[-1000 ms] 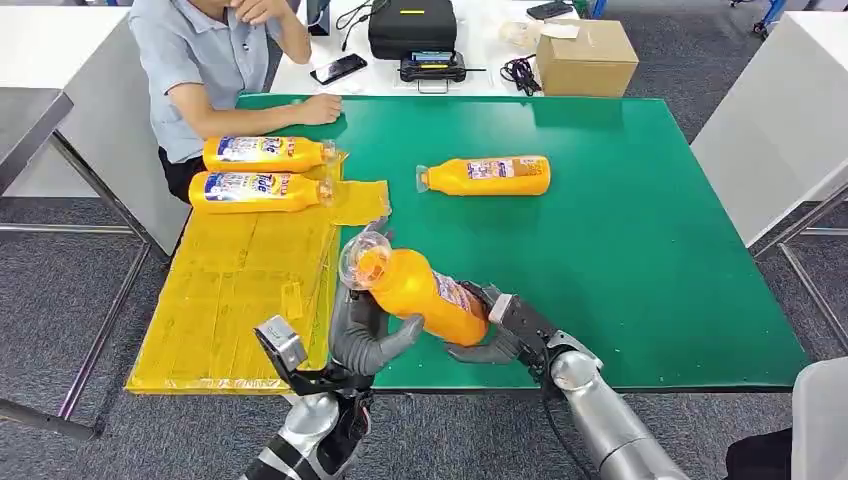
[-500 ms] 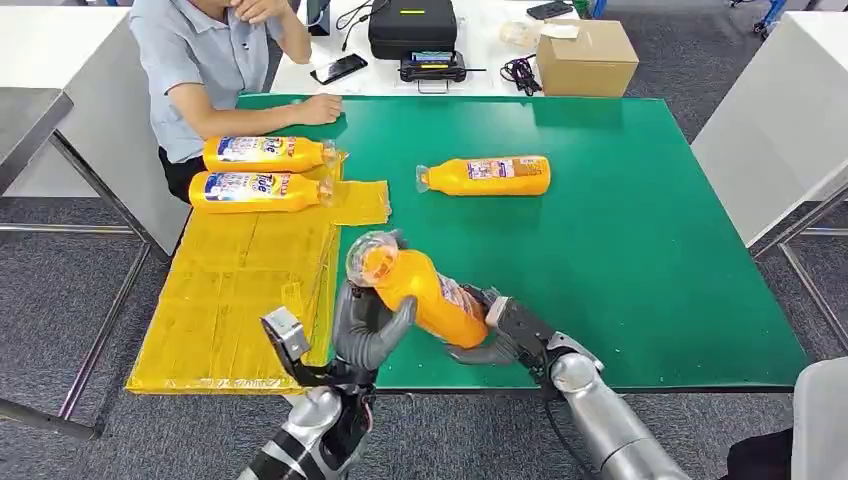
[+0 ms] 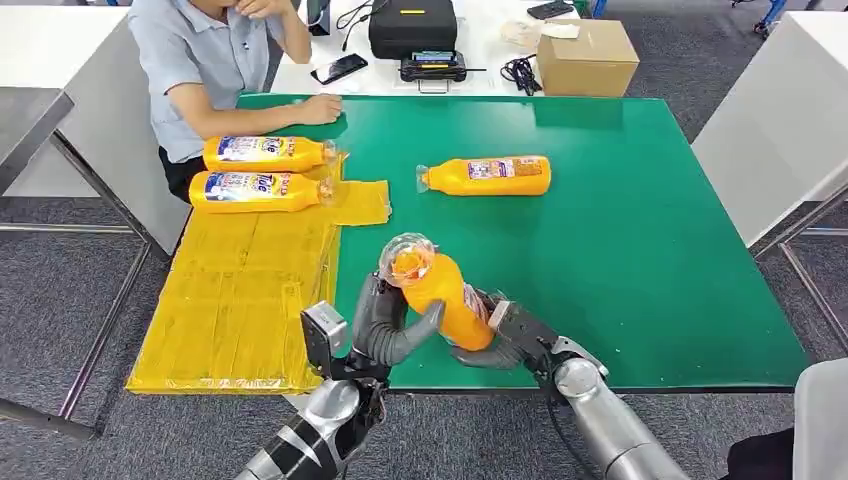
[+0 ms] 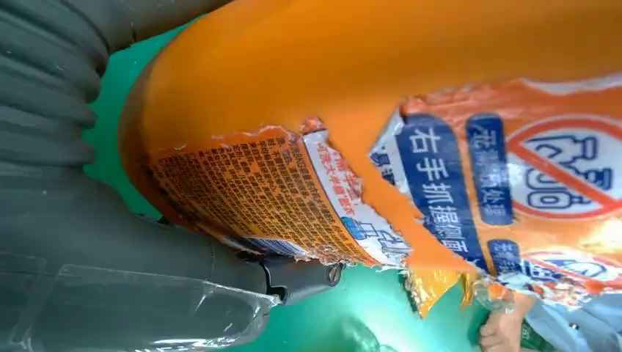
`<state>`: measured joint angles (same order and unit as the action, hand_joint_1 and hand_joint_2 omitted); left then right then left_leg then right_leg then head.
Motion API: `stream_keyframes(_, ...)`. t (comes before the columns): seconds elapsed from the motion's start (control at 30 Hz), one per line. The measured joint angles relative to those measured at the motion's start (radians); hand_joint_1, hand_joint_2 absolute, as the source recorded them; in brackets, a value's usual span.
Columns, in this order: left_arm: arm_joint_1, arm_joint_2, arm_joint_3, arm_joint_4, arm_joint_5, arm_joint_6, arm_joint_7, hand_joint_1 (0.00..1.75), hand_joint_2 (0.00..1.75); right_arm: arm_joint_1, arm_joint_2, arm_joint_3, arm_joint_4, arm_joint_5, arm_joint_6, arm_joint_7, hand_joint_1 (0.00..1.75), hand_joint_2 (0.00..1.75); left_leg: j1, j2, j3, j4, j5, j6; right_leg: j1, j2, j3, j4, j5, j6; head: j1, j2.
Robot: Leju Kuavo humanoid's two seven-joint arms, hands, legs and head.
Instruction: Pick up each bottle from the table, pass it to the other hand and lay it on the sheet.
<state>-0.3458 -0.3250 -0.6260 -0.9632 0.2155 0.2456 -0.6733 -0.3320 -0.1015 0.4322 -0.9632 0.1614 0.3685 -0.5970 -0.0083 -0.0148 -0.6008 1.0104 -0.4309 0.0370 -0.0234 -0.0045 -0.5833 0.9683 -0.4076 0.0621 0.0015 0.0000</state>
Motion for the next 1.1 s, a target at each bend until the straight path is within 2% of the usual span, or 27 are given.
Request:
stream_keyframes(0.13,-0.002,-0.001,0.0,0.001,0.0,-0.017,0.0,1.75,1.75,0.0,0.0,0.0,0.0,0.001,0.0,0.0,1.71,1.75,0.0,0.0,0.0,0.0,0.0,0.0,0.0,0.0,0.0,0.0,0.0,0.0,0.0,0.0)
stream_keyframes(0.17,-0.002,-0.001,0.0,0.002,0.0,-0.018,0.0,1.75,1.75,0.0,0.0,0.0,0.0,0.002,0.0,0.0,1.45,1.75,0.0,0.0,0.0,0.0,0.0,0.0,0.0,0.0,0.0,0.0,0.0,0.0,0.0,0.0)
stream_keyframes(0.2,-0.002,-0.001,0.0,0.002,0.0,-0.018,0.0,1.75,1.75,0.0,0.0,0.0,0.0,0.002,0.0,0.0,1.36,1.75,0.0,0.0,0.0,0.0,0.0,0.0,0.0,0.0,0.0,0.0,0.0,0.0,0.0,0.0)
stream_keyframes(0.23,-0.002,-0.001,0.0,0.002,-0.006,-0.015,0.001,1.75,1.75,0.0,0.0,0.0,0.0,0.002,0.0,0.0,0.89,1.75,0.0,0.0,0.0,0.0,0.0,0.0,0.0,0.0,0.0,0.0,0.0,0.0,0.0,0.0)
stream_keyframes(0.27,-0.002,-0.001,0.0,0.002,-0.014,-0.006,0.002,1.75,1.75,0.0,0.0,0.0,0.0,0.004,-0.003,0.0,0.21,1.75,0.0,0.0,0.0,0.0,0.0,0.0,0.0,0.0,0.0,0.0,0.0,0.0,0.0,0.0)
stream_keyframes(0.3,-0.002,-0.001,0.0,0.002,-0.021,0.002,0.004,1.75,1.75,0.0,0.0,0.0,0.0,0.006,-0.009,0.0,0.02,1.75,0.0,0.0,0.0,0.0,0.0,0.0,0.0,0.0,0.0,0.0,0.0,0.0,0.0,0.0)
stream_keyframes(1.1,0.052,0.032,0.0,-0.121,-0.084,0.047,0.064,1.75,1.75,0.01,0.012,0.003,-0.006,0.028,-0.061,-0.006,0.0,1.75,0.0,0.0,0.0,0.0,0.0,0.0,0.0,0.0,0.0,0.0,0.0,0.0,0.0,0.0)
